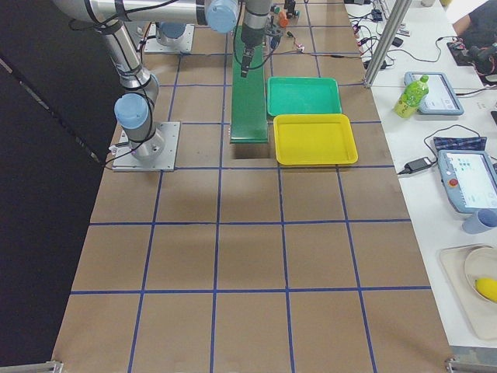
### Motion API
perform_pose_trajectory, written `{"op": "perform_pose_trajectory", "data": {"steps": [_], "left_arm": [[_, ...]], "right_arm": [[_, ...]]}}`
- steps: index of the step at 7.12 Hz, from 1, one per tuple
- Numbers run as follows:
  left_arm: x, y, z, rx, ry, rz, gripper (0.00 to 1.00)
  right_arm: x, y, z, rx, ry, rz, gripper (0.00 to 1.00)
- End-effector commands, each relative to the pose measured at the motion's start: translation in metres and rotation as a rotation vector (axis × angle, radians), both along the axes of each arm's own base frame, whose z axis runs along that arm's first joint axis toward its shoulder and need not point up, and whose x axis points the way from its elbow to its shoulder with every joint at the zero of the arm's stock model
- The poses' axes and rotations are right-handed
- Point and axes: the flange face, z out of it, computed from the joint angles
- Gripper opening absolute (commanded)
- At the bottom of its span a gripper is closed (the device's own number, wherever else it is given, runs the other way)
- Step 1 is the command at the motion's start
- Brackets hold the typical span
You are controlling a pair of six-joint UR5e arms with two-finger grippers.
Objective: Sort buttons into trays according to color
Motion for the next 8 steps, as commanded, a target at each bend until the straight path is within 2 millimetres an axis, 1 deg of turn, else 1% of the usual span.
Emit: {"op": "perform_pose_trajectory", "data": {"steps": [1, 2, 3, 4, 5, 6, 7, 8], "left_arm": [[-0.001, 0.0, -0.008, 0.012, 0.005, 0.002, 1.0], [-0.002, 0.005, -0.015, 0.026, 0.015, -0.011, 1.0], [-0.004, 0.008, -0.02, 0.036, 0.02, -0.011, 0.85], [-0.004, 0.009, -0.014, 0.031, 0.011, -0.01, 0.64], [-0.004, 0.009, -0.001, 0.019, 0.003, -0.011, 0.22], [-0.019, 0.015, 0.018, 0.031, 0.009, -0.027, 0.08], [-0.037, 0.036, 0.058, 0.044, 0.024, -0.035, 0.08], [-0.063, 0.062, 0.085, 0.039, 0.024, -0.058, 0.08]], "right_arm": [[0.0, 0.0, 0.0, 0.0, 0.0, -0.001, 1.0], [0.0, 0.0, 0.0, 0.0, 0.0, -0.001, 1.0], [0.0, 0.0, 0.0, 0.002, 0.0, -0.001, 1.0], [0.0, 0.0, 0.0, 0.001, 0.0, -0.001, 1.0], [0.0, 0.0, 0.0, 0.0, 0.0, -0.001, 1.0], [0.0, 0.0, 0.0, 0.0, 0.0, -0.001, 1.0], [0.0, 0.0, 0.0, 0.0, 0.0, -0.001, 1.0], [0.0, 0.0, 0.0, 0.0, 0.0, -0.001, 1.0]]}}
